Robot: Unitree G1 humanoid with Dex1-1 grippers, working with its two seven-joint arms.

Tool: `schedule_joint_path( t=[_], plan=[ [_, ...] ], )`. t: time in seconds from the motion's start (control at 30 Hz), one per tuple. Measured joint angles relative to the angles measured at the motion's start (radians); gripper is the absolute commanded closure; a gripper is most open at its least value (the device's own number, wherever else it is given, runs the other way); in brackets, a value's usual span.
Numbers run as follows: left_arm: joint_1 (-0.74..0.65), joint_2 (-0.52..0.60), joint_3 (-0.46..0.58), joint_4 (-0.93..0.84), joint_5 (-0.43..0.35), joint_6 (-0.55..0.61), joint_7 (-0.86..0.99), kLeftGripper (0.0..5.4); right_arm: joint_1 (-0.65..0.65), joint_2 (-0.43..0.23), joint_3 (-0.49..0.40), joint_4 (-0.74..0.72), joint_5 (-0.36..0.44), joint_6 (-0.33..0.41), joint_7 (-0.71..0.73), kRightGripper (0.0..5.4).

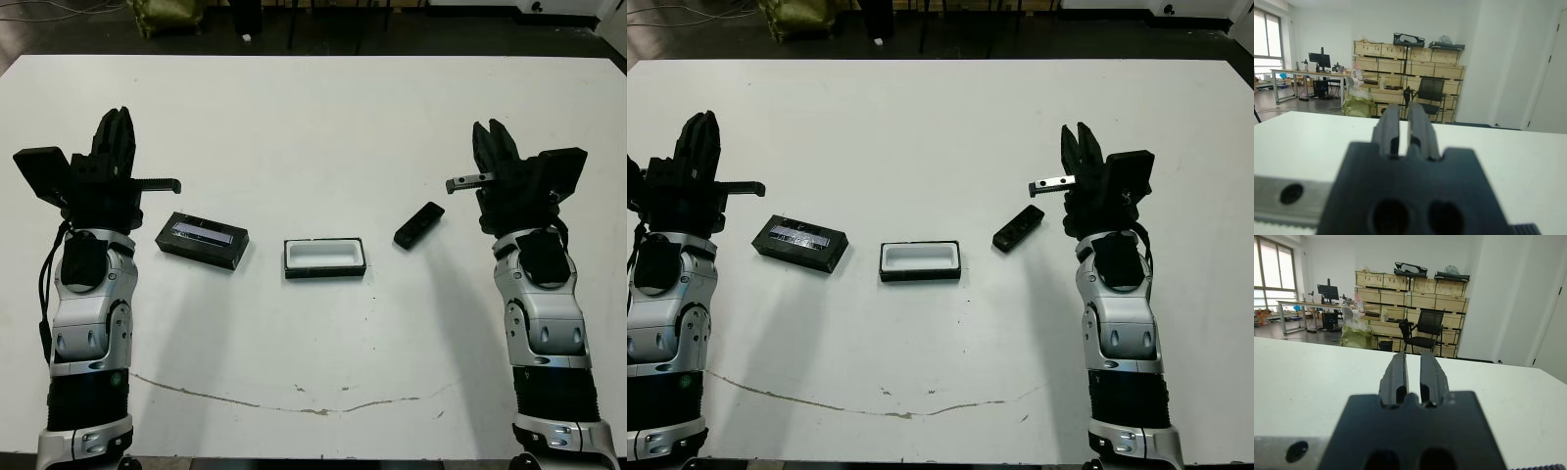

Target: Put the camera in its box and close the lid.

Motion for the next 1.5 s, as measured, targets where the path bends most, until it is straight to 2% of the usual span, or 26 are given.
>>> schedule_joint_path(
  t=[0.7, 0.9, 1.07, 1.17, 1.33, 1.5],
  plan=[
    [-0.001, 0.0, 0.001, -0.02, -0.02, 0.011, -0.007, 5.36, -0.011, -0.026, -0.001, 0.003, 0.0, 0.017, 0.017, 5.4],
    [0.0, 0.0, -0.002, -0.021, -0.018, 0.016, -0.003, 5.36, -0.055, -0.089, -0.004, 0.011, -0.024, 0.078, 0.03, 5.4],
    [0.0, 0.0, -0.001, -0.021, -0.021, 0.016, -0.004, 5.36, -0.121, -0.162, 0.008, 0.091, -0.043, 0.104, 0.097, 5.4],
    [0.0, 0.0, 0.0, -0.022, -0.022, 0.016, -0.004, 5.36, -0.152, -0.209, 0.034, 0.149, -0.074, 0.108, 0.144, 5.4],
    [0.0, 0.0, 0.001, -0.022, -0.022, 0.018, -0.004, 5.36, -0.209, -0.281, 0.088, 0.203, -0.135, 0.156, 0.221, 5.4],
    [0.0, 0.0, 0.001, -0.022, -0.022, 0.018, -0.008, 5.36, -0.271, -0.354, 0.153, 0.286, -0.183, 0.145, 0.347, 5.4]
  ],
)
